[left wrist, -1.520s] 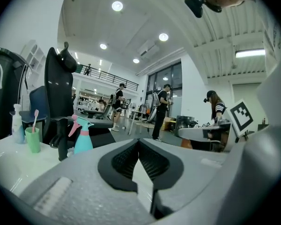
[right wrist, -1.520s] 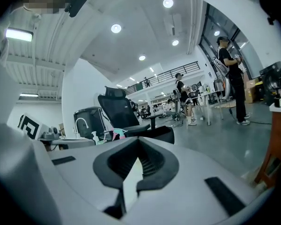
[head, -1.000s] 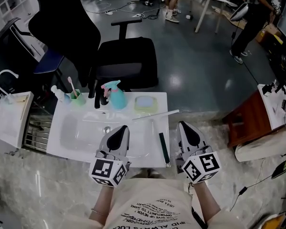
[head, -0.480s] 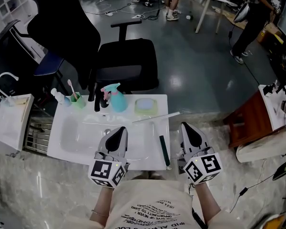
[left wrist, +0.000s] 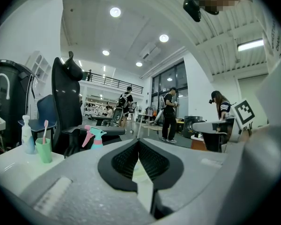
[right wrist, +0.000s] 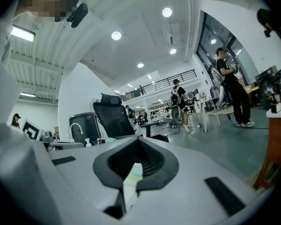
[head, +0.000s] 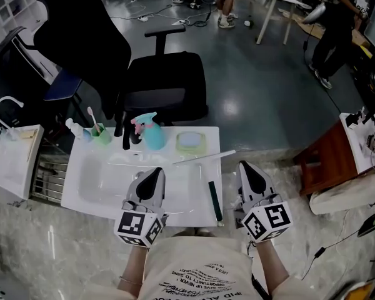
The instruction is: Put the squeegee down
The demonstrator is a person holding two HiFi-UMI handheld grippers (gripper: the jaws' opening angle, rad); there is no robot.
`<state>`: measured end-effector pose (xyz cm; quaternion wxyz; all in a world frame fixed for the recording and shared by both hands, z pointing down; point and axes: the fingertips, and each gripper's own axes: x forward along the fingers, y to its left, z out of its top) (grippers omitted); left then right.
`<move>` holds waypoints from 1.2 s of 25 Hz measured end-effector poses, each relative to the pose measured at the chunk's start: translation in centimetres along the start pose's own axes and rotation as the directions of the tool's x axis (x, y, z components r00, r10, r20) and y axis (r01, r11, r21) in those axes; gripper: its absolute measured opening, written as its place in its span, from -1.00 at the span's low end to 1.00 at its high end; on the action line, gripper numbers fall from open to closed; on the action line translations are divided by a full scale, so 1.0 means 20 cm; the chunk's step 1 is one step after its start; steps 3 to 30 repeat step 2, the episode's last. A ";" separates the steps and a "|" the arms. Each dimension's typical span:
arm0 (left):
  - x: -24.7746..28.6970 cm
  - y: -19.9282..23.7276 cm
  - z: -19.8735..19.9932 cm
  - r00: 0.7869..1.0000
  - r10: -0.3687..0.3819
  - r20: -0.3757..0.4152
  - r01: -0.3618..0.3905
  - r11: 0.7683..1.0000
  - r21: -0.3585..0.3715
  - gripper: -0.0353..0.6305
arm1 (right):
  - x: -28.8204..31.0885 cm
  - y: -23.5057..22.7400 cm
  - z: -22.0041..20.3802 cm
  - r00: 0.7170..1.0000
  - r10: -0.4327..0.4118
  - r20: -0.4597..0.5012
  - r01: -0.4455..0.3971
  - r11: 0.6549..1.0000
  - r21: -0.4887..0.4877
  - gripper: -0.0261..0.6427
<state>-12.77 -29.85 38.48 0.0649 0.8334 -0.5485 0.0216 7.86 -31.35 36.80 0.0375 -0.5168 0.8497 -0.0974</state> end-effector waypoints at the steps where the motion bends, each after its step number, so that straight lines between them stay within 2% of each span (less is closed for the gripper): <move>1: 0.00 0.01 0.00 1.000 0.002 0.000 -0.002 1.000 0.001 -0.82 | 0.00 0.00 0.00 1.000 0.001 0.002 -0.001 1.000 -0.003 -0.91; 30: 0.00 0.01 0.00 1.000 0.005 -0.001 -0.005 1.000 0.001 -0.82 | 0.00 -0.01 0.01 1.000 0.003 0.005 -0.003 1.000 -0.006 -0.91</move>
